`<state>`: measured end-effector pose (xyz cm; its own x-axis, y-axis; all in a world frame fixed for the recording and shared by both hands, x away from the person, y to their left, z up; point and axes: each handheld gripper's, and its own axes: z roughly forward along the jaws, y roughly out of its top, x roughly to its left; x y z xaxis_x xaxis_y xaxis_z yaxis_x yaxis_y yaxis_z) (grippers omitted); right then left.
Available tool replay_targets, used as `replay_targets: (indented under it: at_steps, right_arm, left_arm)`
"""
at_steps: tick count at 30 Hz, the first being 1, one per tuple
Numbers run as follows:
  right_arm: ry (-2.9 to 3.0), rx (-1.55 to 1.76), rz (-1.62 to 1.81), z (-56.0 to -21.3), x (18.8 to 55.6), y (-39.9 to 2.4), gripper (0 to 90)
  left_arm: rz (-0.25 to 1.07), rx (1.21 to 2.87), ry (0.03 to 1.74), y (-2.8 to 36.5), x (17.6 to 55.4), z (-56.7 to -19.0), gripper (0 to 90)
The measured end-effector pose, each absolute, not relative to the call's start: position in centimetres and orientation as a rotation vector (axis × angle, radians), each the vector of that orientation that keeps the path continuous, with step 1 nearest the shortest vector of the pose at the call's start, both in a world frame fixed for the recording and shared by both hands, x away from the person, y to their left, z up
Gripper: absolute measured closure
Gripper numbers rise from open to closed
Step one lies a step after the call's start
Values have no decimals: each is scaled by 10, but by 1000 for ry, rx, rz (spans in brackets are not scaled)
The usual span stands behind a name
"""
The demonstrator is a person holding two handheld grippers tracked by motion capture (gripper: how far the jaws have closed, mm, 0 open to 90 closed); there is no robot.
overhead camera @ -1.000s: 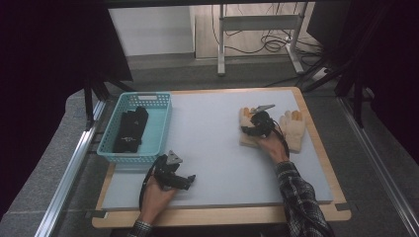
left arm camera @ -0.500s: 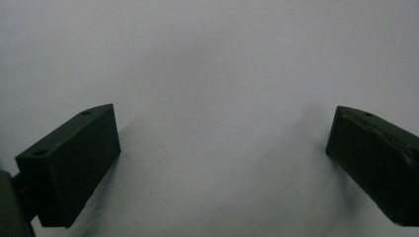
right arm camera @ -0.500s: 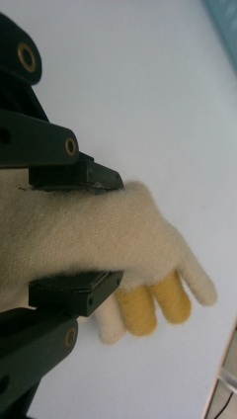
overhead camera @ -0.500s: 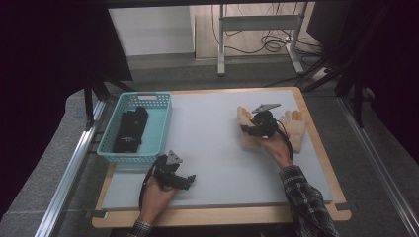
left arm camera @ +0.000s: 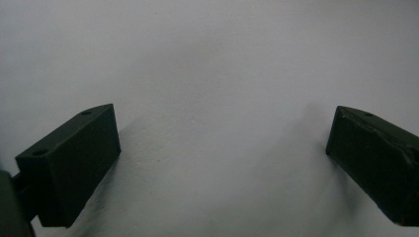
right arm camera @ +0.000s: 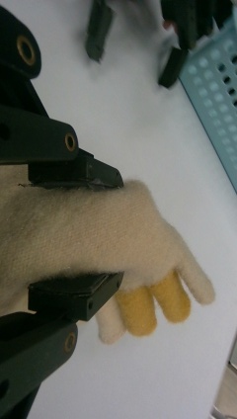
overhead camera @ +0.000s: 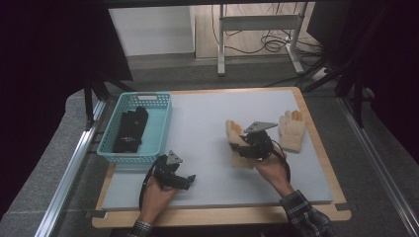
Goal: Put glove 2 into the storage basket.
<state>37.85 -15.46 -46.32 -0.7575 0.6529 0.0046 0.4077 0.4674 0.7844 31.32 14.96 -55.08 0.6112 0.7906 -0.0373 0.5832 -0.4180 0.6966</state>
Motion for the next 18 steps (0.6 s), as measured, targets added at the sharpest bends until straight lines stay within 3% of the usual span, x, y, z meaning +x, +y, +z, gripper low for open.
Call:
replay_targets:
  at_steps: [7,10,11,14,18]
  right_arm:
    - [2418,920,1144,-497,349,-138,522]
    - [2442,928,1133,-510,342,-132,442]
    - [2477,941,1134,-513,340,-129,367]
    - [2461,933,1158,-507,341,-133,316]
    - [2420,941,1152,-498,349,-145,318]
  left_arm:
    - [388,2149,1079,149,313,-551,5]
    - [389,2149,1079,149,313,-551,5]
    - [389,2149,1079,149,313,-551,5]
    - [389,2149,1079,149,313,-551,5]
    - [388,2149,1079,149,313,-551,5]
